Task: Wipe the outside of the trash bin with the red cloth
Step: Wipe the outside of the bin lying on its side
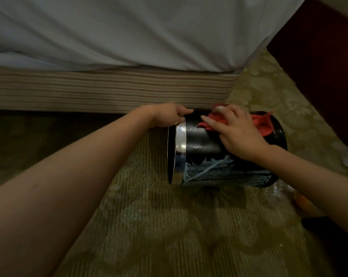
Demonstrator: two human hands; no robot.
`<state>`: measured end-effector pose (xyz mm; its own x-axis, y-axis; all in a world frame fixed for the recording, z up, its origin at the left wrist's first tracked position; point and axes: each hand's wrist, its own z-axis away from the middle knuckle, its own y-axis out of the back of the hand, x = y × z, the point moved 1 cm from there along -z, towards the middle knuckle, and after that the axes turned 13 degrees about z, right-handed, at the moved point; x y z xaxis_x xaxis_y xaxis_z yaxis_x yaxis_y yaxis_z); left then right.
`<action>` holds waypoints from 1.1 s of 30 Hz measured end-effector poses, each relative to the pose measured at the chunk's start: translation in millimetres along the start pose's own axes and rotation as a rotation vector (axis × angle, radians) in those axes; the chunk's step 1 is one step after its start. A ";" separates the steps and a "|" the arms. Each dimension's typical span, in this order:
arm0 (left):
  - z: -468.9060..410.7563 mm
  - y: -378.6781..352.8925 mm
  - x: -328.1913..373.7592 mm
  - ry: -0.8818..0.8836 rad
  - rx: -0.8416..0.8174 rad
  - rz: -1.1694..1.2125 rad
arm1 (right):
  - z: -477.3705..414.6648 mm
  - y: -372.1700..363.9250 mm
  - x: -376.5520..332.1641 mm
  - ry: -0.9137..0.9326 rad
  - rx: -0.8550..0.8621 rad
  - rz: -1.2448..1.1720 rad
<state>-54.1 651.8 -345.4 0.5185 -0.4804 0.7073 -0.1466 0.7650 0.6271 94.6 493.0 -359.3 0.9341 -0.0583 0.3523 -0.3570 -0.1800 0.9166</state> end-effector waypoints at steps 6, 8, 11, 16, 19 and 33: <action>-4.3 -2.8 0.4 -0.035 0.007 -0.031 | -0.1 16.2 -32.1 0.208 0.111 -0.046; -4.9 -1.8 0.1 -0.031 -0.003 -0.034 | 3.8 17.3 -30.5 0.256 0.116 -0.043; -6.6 -0.3 0.1 -0.003 -0.012 -0.047 | 23.5 12.3 -12.0 0.281 0.134 -0.024; -2.6 1.1 -0.6 0.035 -0.121 0.012 | 62.8 4.9 41.7 0.187 0.102 0.032; -2.7 -2.0 0.4 0.023 -0.109 -0.017 | 52.8 9.1 29.2 0.200 0.121 0.063; -10.3 -4.3 -2.5 0.013 -0.101 0.001 | 70.5 8.2 50.9 0.398 0.109 0.233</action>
<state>-46.0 654.2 -353.2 0.5294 -0.4742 0.7035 -0.0617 0.8055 0.5894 139.9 419.4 -347.2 0.7453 0.2679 0.6105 -0.5332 -0.3101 0.7871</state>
